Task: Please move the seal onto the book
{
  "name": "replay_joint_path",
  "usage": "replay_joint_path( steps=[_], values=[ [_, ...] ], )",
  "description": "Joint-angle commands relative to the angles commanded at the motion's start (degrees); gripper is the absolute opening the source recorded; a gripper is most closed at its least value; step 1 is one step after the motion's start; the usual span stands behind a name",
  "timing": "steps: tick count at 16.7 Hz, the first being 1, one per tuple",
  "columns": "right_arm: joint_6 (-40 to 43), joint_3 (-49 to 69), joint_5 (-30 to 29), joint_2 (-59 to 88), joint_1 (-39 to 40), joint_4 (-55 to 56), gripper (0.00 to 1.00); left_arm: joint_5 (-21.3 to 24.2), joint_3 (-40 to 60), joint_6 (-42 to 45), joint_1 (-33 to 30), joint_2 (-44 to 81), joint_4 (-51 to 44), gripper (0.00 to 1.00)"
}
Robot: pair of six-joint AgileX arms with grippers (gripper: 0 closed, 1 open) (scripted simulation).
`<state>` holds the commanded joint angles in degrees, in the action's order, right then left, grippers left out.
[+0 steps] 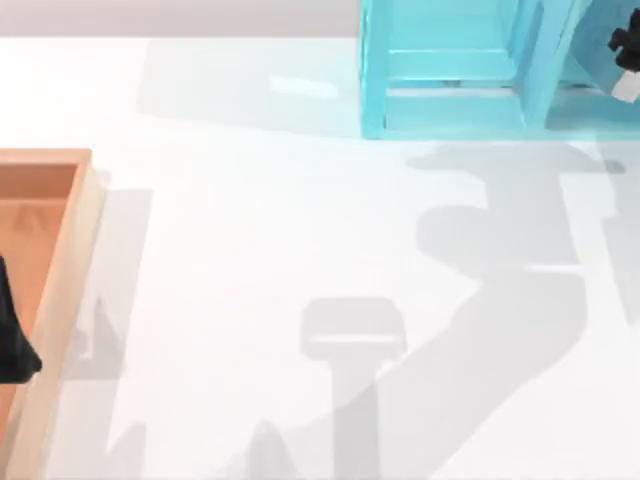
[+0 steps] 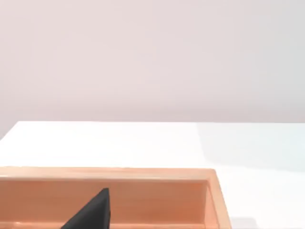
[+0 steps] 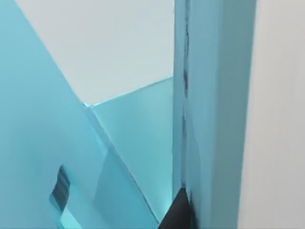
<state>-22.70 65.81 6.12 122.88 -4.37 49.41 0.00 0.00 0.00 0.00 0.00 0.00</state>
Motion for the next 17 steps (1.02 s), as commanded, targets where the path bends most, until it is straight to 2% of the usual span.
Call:
replay_joint_path(
  steps=[10,13,17],
  values=[
    [0.1,-19.9,2.0,-45.2,-0.9,-24.5,0.0,0.0,0.0,0.0,0.0,0.0,0.0,1.0],
    [0.0,-23.2,2.5,-52.2,-1.0,-28.7,0.0,0.0,0.0,0.0,0.0,0.0,0.0,1.0],
    [-0.1,-24.0,2.6,-53.9,-1.0,-29.7,0.0,0.0,0.0,0.0,0.0,0.0,0.0,1.0]
  ],
)
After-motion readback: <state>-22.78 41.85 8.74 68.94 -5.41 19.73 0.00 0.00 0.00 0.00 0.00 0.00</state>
